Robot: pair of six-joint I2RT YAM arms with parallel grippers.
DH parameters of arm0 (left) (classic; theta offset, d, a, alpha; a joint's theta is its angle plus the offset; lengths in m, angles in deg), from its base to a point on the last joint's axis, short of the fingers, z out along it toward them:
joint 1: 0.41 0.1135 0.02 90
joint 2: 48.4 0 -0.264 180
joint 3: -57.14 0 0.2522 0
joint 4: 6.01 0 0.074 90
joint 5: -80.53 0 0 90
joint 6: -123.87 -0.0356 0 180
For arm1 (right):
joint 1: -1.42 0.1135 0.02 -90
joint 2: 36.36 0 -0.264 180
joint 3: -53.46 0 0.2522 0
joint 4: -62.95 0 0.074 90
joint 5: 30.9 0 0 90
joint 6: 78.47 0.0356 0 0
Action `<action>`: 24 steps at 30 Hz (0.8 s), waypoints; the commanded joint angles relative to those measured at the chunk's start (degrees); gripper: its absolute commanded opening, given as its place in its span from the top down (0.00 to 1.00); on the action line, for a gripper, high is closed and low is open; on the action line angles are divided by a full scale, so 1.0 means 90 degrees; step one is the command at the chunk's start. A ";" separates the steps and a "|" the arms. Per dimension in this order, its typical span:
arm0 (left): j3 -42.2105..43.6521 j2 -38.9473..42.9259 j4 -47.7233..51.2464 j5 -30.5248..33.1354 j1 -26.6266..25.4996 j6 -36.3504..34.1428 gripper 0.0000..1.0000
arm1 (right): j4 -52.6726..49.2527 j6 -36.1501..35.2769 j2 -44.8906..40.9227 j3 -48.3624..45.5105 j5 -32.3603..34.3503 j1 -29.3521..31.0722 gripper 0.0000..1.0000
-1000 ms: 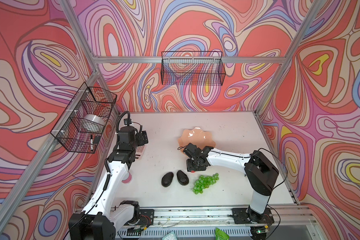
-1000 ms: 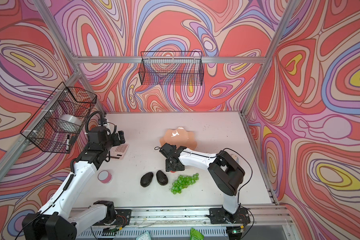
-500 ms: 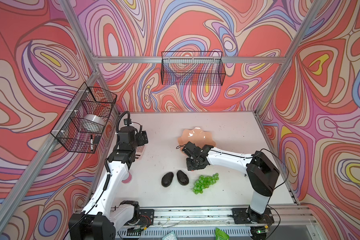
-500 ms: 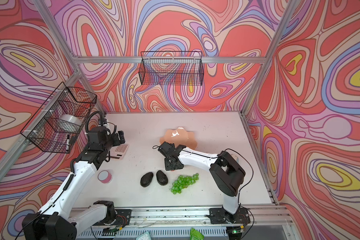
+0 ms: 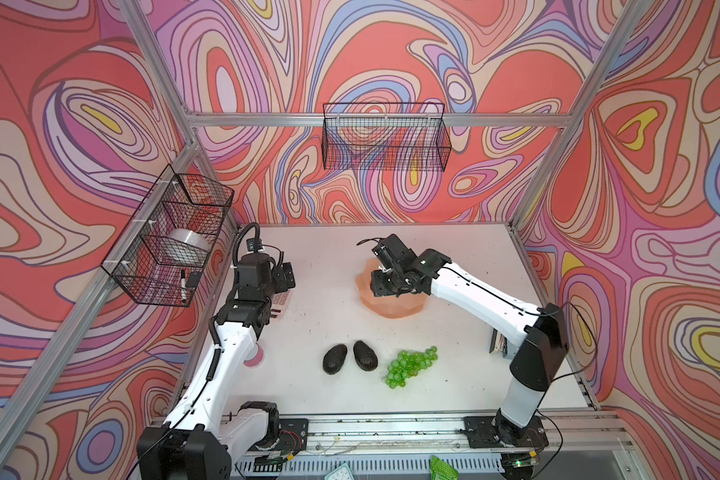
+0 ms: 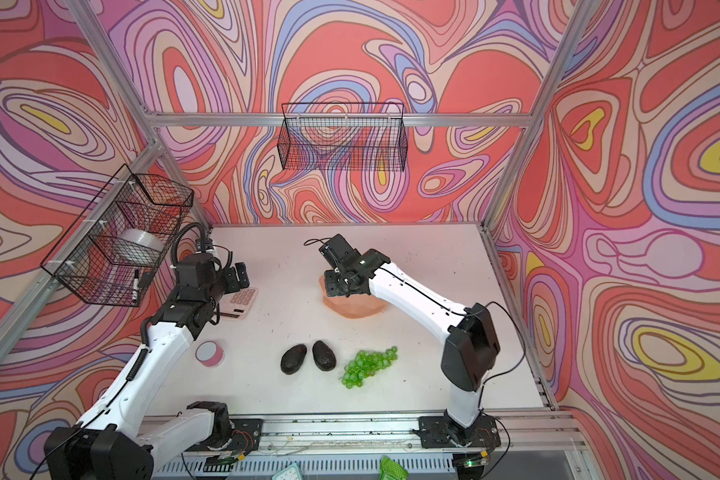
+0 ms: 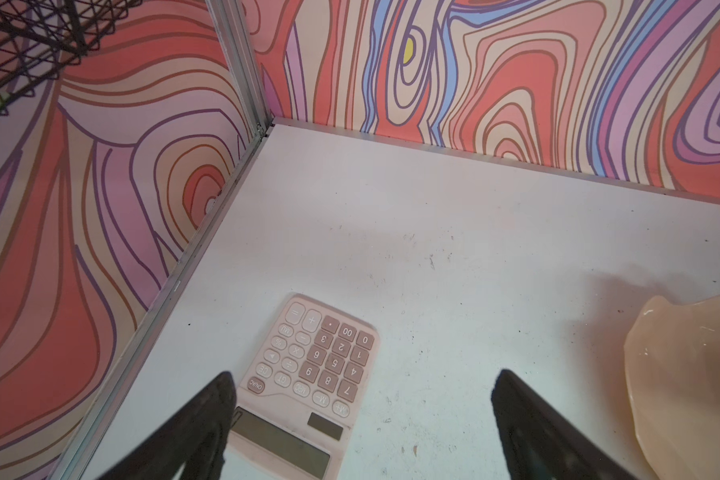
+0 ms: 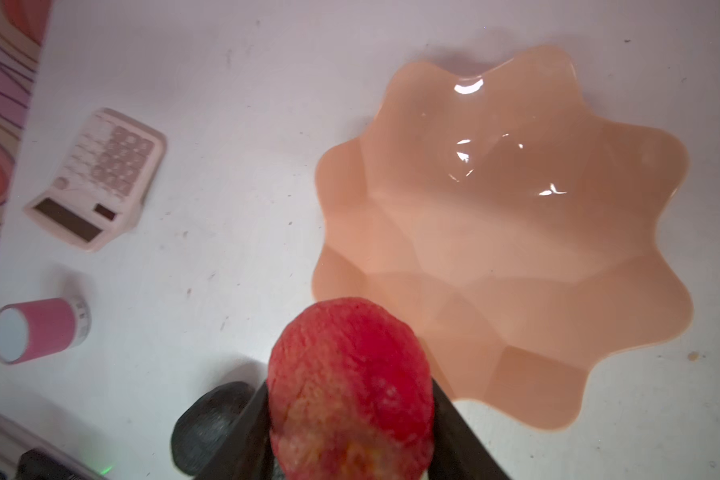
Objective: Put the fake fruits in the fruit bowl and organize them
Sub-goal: 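Carry the apple with the right gripper into the peach bowl and release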
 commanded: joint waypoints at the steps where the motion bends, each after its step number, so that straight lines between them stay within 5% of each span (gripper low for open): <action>1: -0.0062 0.0043 0.0189 0.0157 0.0038 0.0115 0.04 | -0.0115 -0.0364 0.0648 0.0380 0.0151 -0.0308 0.61; 24: -0.0101 -0.0044 0.0218 0.0166 0.0038 0.0101 0.04 | 0.0541 -0.0548 0.2078 0.0390 0.0263 -0.0951 0.60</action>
